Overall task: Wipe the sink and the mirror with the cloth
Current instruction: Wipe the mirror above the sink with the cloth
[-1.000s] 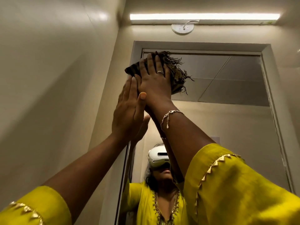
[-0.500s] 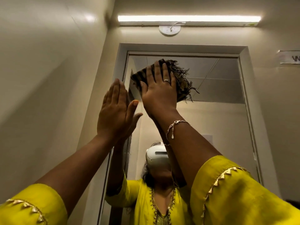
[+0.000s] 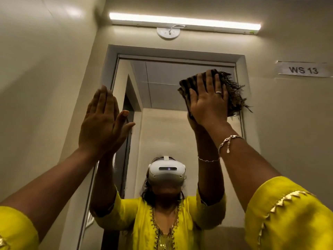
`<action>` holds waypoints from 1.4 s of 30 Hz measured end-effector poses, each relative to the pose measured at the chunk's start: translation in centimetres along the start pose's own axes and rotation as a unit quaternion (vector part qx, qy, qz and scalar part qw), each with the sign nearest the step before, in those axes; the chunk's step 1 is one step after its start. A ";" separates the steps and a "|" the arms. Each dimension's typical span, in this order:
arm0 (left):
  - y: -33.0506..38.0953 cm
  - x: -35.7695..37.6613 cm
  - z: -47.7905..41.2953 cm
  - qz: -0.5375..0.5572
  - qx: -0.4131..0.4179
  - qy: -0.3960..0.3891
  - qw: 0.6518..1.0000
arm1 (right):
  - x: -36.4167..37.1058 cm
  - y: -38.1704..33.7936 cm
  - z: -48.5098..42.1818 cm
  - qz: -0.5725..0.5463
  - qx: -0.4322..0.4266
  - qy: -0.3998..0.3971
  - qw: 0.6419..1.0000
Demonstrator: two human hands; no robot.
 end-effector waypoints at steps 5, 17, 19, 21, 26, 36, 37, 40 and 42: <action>-0.2 0.2 0.0 -0.005 -0.002 -0.006 1.000 | -1.4 3.6 -1.3 0.023 0.039 -0.015 0.999; -0.3 0.0 -0.1 0.031 -0.014 0.006 0.999 | -1.4 3.9 0.7 0.022 0.068 0.020 0.997; -0.3 -0.1 -0.2 0.042 -0.017 0.007 0.999 | -1.3 3.9 1.3 0.023 0.075 0.026 0.997; -0.3 -0.1 -0.2 0.056 -0.023 0.011 0.998 | -1.0 3.7 1.8 0.020 0.088 0.036 0.995; -1.7 1.3 -0.4 0.021 0.003 0.021 1.000 | -0.3 1.7 2.5 -0.002 0.122 0.042 0.992; -3.5 3.5 -0.9 0.052 0.007 0.032 0.998 | 2.1 -6.8 3.4 -0.013 0.058 0.032 0.998; -3.2 3.2 -0.9 0.062 0.007 0.037 0.997 | 2.5 -7.8 3.5 -0.016 0.050 0.028 0.998; -1.3 0.4 -0.4 0.151 -0.019 0.048 0.987 | 3.5 -10.8 3.5 -0.026 0.030 0.021 0.999; -0.5 -0.6 -0.2 0.209 -0.031 0.039 0.977 | 3.9 -12.5 3.5 -0.030 0.017 0.018 0.999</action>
Point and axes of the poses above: each hand's wrist, its own z-axis away from the middle knuckle, its own x-axis out of the palm, y = z × x, the point moved 4 cm from there along -z, towards the middle knuckle, and after that the axes turned 4 degrees about -z, right-handed, at the moved point
